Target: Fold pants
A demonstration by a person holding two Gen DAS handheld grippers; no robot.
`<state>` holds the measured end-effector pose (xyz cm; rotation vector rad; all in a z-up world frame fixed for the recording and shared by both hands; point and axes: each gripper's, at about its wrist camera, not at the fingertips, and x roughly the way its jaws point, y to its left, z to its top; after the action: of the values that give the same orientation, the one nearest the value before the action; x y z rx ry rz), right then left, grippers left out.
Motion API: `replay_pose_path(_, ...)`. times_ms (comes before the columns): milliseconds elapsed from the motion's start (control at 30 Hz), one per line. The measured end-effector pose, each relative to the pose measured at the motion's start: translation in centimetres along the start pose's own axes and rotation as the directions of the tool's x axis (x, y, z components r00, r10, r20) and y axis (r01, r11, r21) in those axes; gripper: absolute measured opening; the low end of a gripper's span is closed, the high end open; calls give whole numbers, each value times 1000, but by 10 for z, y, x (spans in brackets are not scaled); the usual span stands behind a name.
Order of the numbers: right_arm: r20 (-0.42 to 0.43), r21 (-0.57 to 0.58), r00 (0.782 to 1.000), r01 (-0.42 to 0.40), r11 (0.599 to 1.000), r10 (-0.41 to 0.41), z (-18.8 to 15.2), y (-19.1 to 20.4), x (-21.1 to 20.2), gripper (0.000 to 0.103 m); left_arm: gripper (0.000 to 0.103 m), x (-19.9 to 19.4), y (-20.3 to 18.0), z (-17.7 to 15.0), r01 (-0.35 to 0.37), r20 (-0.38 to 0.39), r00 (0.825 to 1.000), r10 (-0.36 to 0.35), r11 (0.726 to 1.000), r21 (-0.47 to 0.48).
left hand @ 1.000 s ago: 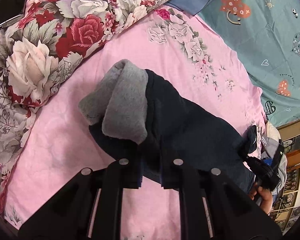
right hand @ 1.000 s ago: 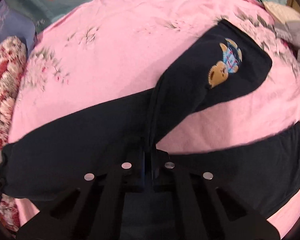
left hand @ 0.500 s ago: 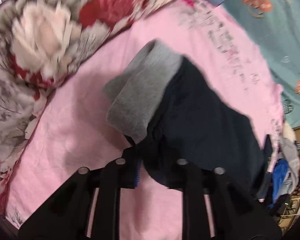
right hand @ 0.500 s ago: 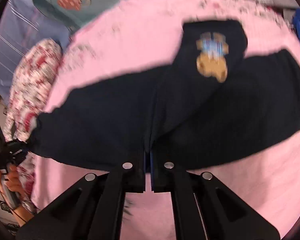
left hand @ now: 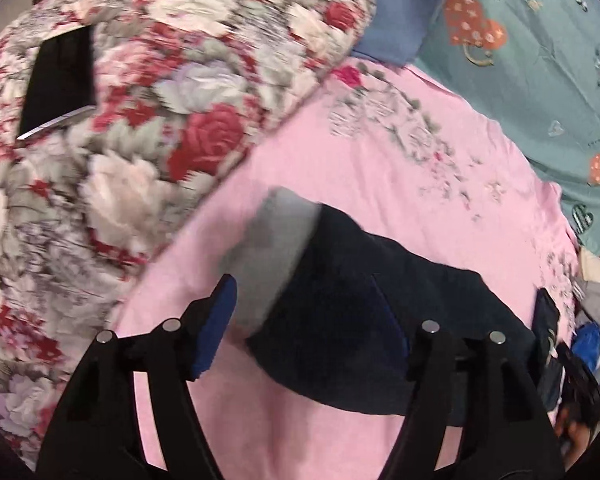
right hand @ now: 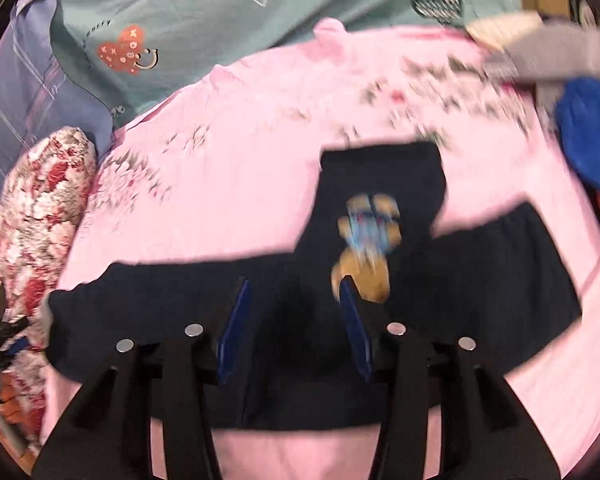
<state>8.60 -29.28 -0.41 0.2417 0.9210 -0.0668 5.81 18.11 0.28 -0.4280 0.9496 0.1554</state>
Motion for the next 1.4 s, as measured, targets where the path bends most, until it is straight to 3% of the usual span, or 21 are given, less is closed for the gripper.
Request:
replay_pose_path(100, -14, -88, 989, 148, 985, -149, 25, 26, 37, 59, 73, 17, -29, -11, 23, -54, 998, -20, 998, 64)
replay_pose_path(233, -146, -207, 946, 256, 944, -288, 33, 34, 96, 58, 73, 36, -50, -32, 38, -127, 992, -22, 991, 128)
replay_pose_path(267, -121, -213, 952, 252, 944, -281, 35, 32, 98, 56, 73, 37, -48, -37, 45, -140, 990, -27, 990, 130)
replay_pose_path(300, -128, -198, 957, 233, 952, -261, 38, 28, 99, 49, 73, 40, -49, -40, 51, -151, 988, -32, 990, 130)
replay_pose_path(333, -153, -141, 968, 176, 974, -197, 41, 18, 97, 25, 73, 44, -49, -42, 51, -162, 986, -29, 990, 130)
replay_pose_path(367, -168, -55, 973, 149, 987, -156, 43, -1, 91, 3, 73, 49, -49, -42, 39, -165, 986, -16, 990, 134)
replay_pose_path(433, -113, 52, 989, 100, 994, -94, 42, -30, 66, 3, 73, 51, -46, -43, 15, -162, 987, 9, 989, 145)
replay_pose_path(467, -35, 79, 995, 93, 993, -90, 36, -43, 36, 3, 73, 51, -45, -42, 9, -158, 987, 15, 989, 148)
replay_pose_path(533, 120, 136, 989, 67, 988, -83, 10, -70, -29, 0, 76, 49, -44, -42, 12, -153, 988, 11, 989, 147)
replay_pose_path(600, 189, 227, 978, 46, 973, -91, -22, -101, -69, 0, 80, 51, -48, -43, 10, -148, 989, 14, 987, 163)
replay_pose_path(700, 138, 336, 970, 145, 931, -201, -65, -157, -81, 0, 81, 56, -56, -45, -14, -138, 990, 43, 979, 202)
replay_pose_path(767, 41, 400, 983, 148, 905, -179, -83, -187, -69, 0, 81, 57, -59, -46, -28, -134, 989, 60, 974, 226)
replay_pose_path(833, 10, 369, 976, 197, 908, -216, -81, -179, -67, 4, 81, 55, -59, -47, -28, -130, 990, 59, 974, 224)
replay_pose_path(900, 50, 259, 972, 209, 943, -229, -60, -146, -61, 8, 81, 52, -57, -47, -15, -144, 989, 44, 980, 197)
replay_pose_path(967, 82, 112, 980, 172, 979, -182, -28, -101, -44, 70, 81, 45, -56, -50, 13, -155, 988, 14, 985, 174)
replay_pose_path(1067, 86, -64, 987, 144, 988, -138, 10, -33, -12, 75, 84, 37, -58, -54, 57, -168, 985, -27, 983, 173)
replay_pose_path(1200, -100, -198, 973, 186, 962, -208, 33, 17, 62, 76, 84, 35, -57, -58, 50, -173, 985, -21, 985, 165)
replay_pose_path(1233, -132, -229, 964, 196, 954, -229, 34, 23, 77, 74, 84, 35, -57, -59, 52, -179, 984, -22, 985, 164)
replay_pose_path(1300, -158, -230, 947, 241, 943, -280, 34, 18, 95, 50, 84, 33, -56, -60, 56, -178, 984, -25, 984, 172)
replay_pose_path(1367, -174, -140, 960, 195, 971, -218, 34, -3, 86, 15, 84, 36, -58, -60, 45, -175, 985, -10, 979, 197)
replay_pose_path(1400, -176, -101, 963, 190, 977, -205, 34, -14, 80, 4, 84, 38, -59, -60, 39, -178, 984, -2, 977, 208)
